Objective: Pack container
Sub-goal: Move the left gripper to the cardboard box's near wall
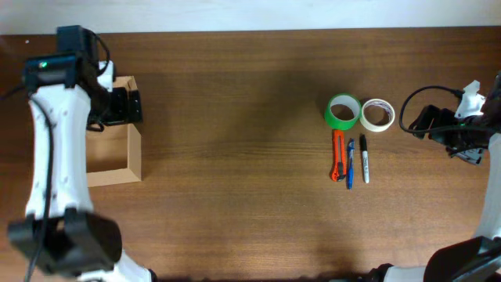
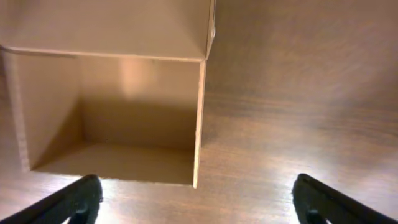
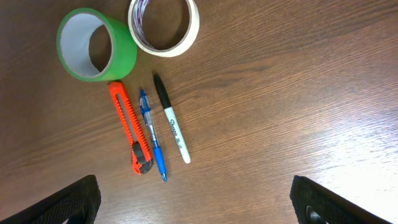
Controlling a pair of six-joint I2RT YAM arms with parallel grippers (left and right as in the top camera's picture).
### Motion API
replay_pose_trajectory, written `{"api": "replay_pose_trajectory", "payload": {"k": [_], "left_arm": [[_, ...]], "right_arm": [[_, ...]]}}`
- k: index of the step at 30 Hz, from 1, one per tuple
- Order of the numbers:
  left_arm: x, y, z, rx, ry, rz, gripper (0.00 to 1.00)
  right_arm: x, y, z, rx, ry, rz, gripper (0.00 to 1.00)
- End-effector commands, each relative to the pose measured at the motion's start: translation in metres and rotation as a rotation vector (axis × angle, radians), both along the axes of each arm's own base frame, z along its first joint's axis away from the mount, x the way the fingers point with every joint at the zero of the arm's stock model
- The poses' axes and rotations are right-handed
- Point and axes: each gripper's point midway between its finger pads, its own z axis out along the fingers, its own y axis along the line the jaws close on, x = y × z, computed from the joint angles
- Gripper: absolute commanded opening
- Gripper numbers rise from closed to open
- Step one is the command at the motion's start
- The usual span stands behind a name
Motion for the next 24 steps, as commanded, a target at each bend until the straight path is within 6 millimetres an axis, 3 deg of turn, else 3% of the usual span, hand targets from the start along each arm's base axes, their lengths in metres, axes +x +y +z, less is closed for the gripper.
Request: {"api": "replay_pose_trajectory", "payload": {"k": [1, 7, 11, 16, 24], "left_arm": [[0.002, -0.001, -0.035, -0.032, 0.112, -0.049, 0.89], [0.004, 0.002, -0.074, -0.045, 0.218, -0.053, 0.83], [0.007, 0.005, -0.084, -0.049, 0.231, -0.047, 0.8], [0.004, 0.015, -0.095, -0.058, 0.262, -0.02, 0.58], [-0.009, 0.018, -0.125, -0.109, 0.376, 0.006, 0.58]], "right_arm": [[0.003, 0.001, 0.003, 0.014, -0.017, 0.008, 0.99], [0.004, 0.001, 0.003, 0.012, -0.02, 0.008, 0.99], [0.003, 0.0, 0.003, 0.007, -0.018, 0.007, 0.99], [0.007, -0.002, 0.004, -0.001, -0.033, 0.007, 0.99], [0.008, -0.002, 0.004, -0.002, -0.036, 0.007, 0.99]]}}
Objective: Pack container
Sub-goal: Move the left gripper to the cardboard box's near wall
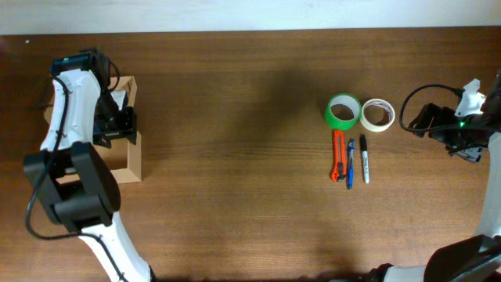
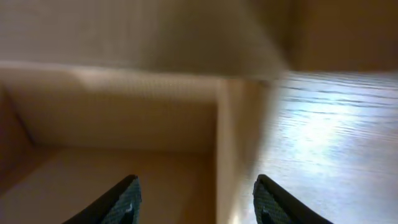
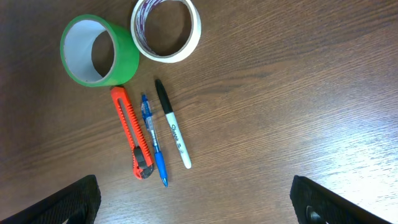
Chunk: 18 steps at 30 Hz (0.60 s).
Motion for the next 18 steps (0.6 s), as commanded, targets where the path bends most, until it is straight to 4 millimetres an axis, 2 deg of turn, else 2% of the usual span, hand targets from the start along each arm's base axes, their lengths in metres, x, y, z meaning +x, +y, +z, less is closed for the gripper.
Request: {"api": "replay_pose_trajectory", "payload": {"k": [1, 4, 5, 7, 8, 11, 14, 18], "left_arm": [[-0.004, -0.005, -0.018, -0.046, 0.046, 0.006, 0.58], [-0.003, -0.005, -0.023, -0.049, 0.051, 0.006, 0.58], [-0.004, -0.006, -0.024, -0.049, 0.052, 0.006, 0.54], [-0.004, -0.006, -0.028, -0.05, 0.053, 0.008, 0.13], [-0.005, -0.006, -0.029, -0.05, 0.057, 0.009, 0.02], [-0.007, -0.008, -0.031, -0.056, 0.062, 0.026, 0.02], [-0.004, -0.018, -0.03, -0.11, 0.049, 0.033, 0.02], [-0.002, -0.045, -0.021, -0.165, 0.054, -0.002, 0.02]], "right_arm": [[0.003, -0.001, 0.004, 0.002, -0.019, 0.006, 0.99], [0.004, -0.001, 0.004, 0.002, -0.02, 0.006, 0.99], [0.004, -0.001, 0.004, 0.002, -0.02, 0.006, 0.99], [0.004, -0.001, 0.004, 0.002, -0.02, 0.006, 0.99], [0.004, -0.001, 0.004, 0.002, -0.02, 0.006, 0.99], [0.004, -0.001, 0.004, 0.002, -0.02, 0.006, 0.99], [0.004, -0.001, 0.004, 0.002, -0.02, 0.006, 0.99], [0.004, 0.0, 0.004, 0.009, -0.023, 0.008, 0.99]]}}
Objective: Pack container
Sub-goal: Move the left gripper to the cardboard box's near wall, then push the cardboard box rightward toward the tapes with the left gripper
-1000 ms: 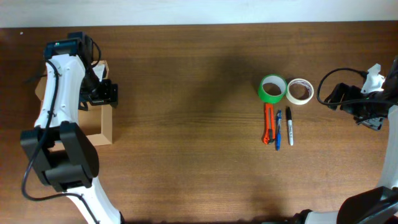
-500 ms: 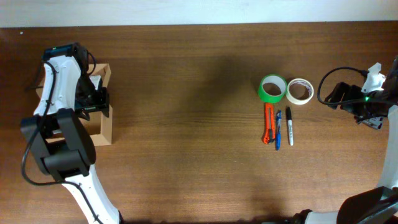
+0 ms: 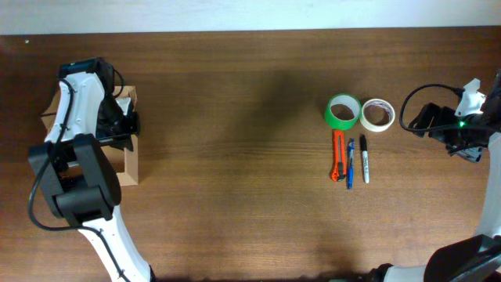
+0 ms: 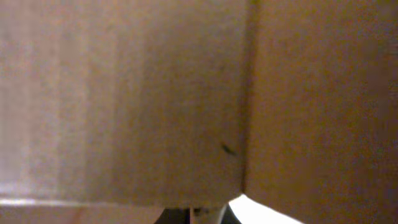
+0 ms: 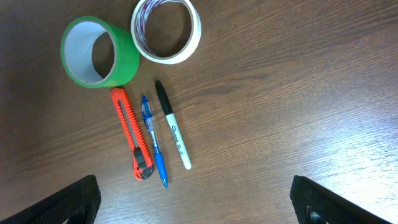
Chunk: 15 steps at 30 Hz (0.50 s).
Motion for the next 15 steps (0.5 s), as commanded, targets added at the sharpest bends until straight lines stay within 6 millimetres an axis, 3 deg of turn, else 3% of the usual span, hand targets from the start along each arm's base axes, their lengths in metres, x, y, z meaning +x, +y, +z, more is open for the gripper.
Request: {"api": "replay_pose_trajectory", "payload": {"k": [1, 5, 8, 15], "left_arm": [[0.002, -0.042, 0.007, -0.103, 0.011, -0.036, 0.02], [0.019, -0.08, 0.033, -0.098, -0.045, -0.144, 0.02], [0.042, -0.117, 0.066, -0.077, -0.152, -0.229, 0.02], [0.076, -0.216, 0.173, -0.061, -0.525, -0.38, 0.02]], "right_arm": [[0.003, 0.001, 0.004, 0.01, -0.02, 0.007, 0.99], [0.003, 0.0, 0.004, 0.01, -0.02, 0.007, 0.99], [0.003, 0.0, 0.004, 0.01, -0.02, 0.007, 0.99], [0.002, 0.001, 0.003, 0.012, -0.015, 0.007, 0.99]]}}
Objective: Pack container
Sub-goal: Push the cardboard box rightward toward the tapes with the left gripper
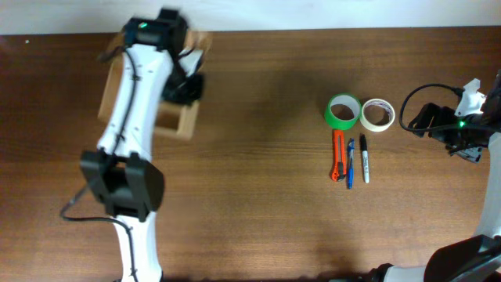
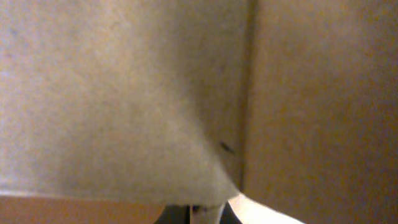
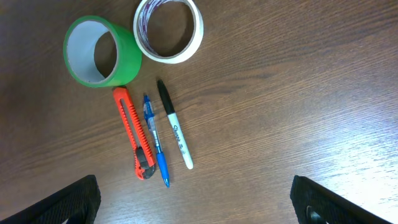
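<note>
The open cardboard box (image 1: pixel 174 127) hangs tilted near the table's far edge, left of centre. My left gripper (image 1: pixel 188 84) is shut on its right wall. In the left wrist view cardboard (image 2: pixel 124 93) fills the frame and hides the fingers. At the right lie a green tape roll (image 3: pixel 99 50), a white tape roll (image 3: pixel 168 28), an orange cutter (image 3: pixel 132 134), a blue pen (image 3: pixel 153 140) and a black marker (image 3: pixel 175 134). My right gripper (image 3: pixel 199 205) is open above the table, to the right of them, with nothing in it.
The brown wooden table (image 1: pixel 258 204) runs the full width. A pale wall strip (image 1: pixel 313 14) borders its far edge. The left arm (image 1: pixel 129 133) reaches from the near left up across the box.
The box stood at the table's far left with my left gripper on its wall. Now it is further right and nearer the far edge, tilted, still gripped. The right arm has not moved.
My left gripper was open above the box's right wall at the far left. Then it was lower, straddling that wall. Then cardboard filled its view, gripper shut on the wall. Now the box is held tilted further right. The right gripper stayed open beside the stationery.
</note>
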Controlling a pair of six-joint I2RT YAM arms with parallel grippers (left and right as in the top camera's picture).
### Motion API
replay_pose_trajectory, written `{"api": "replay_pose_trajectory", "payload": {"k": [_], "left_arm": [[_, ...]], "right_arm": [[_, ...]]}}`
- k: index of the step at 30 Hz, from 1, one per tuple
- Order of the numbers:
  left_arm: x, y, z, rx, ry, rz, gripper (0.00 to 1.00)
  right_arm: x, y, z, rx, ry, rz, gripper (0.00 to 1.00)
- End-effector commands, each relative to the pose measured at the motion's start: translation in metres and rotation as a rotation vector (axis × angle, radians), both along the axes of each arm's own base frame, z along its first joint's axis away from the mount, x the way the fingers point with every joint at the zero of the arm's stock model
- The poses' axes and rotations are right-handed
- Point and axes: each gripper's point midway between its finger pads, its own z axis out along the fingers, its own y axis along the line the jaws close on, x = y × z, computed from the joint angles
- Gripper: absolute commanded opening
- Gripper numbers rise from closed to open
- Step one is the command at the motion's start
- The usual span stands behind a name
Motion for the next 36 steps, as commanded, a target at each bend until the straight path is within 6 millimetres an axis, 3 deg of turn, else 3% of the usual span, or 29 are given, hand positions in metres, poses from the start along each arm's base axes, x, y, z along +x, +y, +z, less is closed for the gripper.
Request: {"api": "replay_pose_trajectory", "payload": {"k": [1, 5, 7, 8, 12, 14, 17, 21, 31, 36], "left_arm": [[0.009, -0.054, 0.065, -0.055, -0.219, -0.033, 0.02], [-0.005, -0.119, 0.104, -0.159, -0.331, -0.06, 0.02], [-0.02, -0.145, 0.105, -0.191, -0.316, -0.054, 0.02], [-0.043, -0.178, 0.103, -0.214, -0.292, -0.085, 0.01], [-0.082, -0.225, 0.101, -0.243, -0.26, -0.152, 0.02], [-0.098, -0.237, 0.097, -0.246, -0.232, -0.153, 0.02], [-0.108, -0.241, 0.085, -0.225, -0.176, -0.109, 0.01], [-0.103, -0.244, 0.056, -0.189, -0.106, -0.018, 0.02], [-0.081, -0.242, -0.051, -0.004, 0.038, 0.107, 0.02], [-0.066, -0.25, -0.071, -0.007, 0.01, 0.144, 0.02]], "right_arm": [[0.002, 0.0, 0.003, 0.005, -0.013, 0.006, 0.99], [0.002, 0.0, 0.003, 0.005, -0.014, 0.005, 0.99], [0.002, 0.0, 0.003, 0.005, -0.014, 0.005, 0.99], [0.002, 0.0, 0.003, 0.005, -0.014, 0.004, 0.99], [0.002, 0.0, 0.003, 0.01, -0.014, -0.009, 0.99], [0.002, 0.0, 0.003, 0.01, -0.014, -0.009, 0.99], [0.002, 0.0, 0.003, 0.011, -0.012, -0.009, 0.99], [0.002, 0.0, 0.003, 0.014, -0.012, -0.016, 0.99], [0.0, 0.001, 0.003, 0.021, -0.003, -0.015, 0.99], [0.0, 0.002, 0.003, 0.022, -0.003, -0.014, 0.99]]}}
